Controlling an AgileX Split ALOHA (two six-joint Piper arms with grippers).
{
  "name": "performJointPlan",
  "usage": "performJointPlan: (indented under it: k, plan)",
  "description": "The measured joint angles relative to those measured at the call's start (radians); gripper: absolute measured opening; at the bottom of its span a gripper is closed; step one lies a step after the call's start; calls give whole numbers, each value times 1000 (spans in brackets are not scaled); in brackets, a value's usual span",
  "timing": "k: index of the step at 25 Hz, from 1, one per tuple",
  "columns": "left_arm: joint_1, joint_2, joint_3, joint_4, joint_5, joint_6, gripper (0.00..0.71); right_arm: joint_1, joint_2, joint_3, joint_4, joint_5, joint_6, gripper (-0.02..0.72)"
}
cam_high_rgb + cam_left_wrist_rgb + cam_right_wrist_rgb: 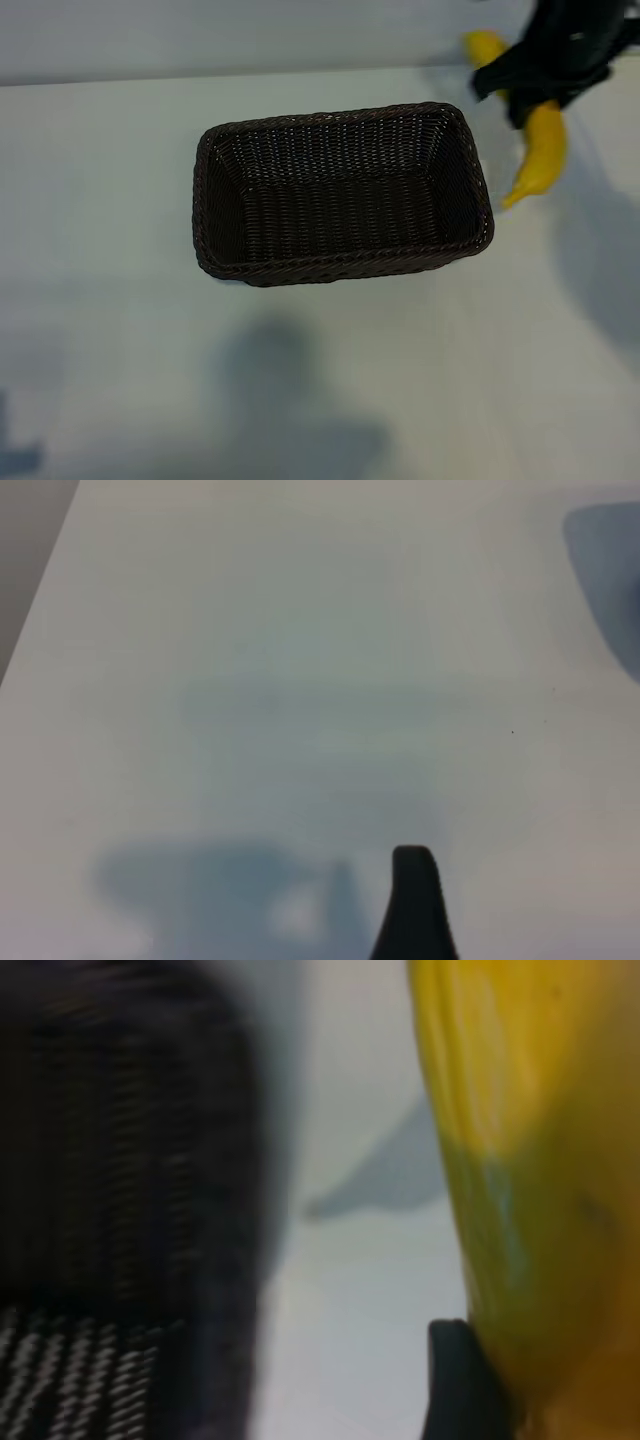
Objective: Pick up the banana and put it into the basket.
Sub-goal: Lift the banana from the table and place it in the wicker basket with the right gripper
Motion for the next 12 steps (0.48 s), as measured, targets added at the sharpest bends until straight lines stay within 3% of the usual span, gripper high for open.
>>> performJointPlan:
  k: [6,12]
  plan:
    - [0,0,0,0,0,0,572,162,1,-16,-77,-48,-336,424]
    - [0,0,0,0,0,0,572,266,1,-16,-95,-227,-684,424]
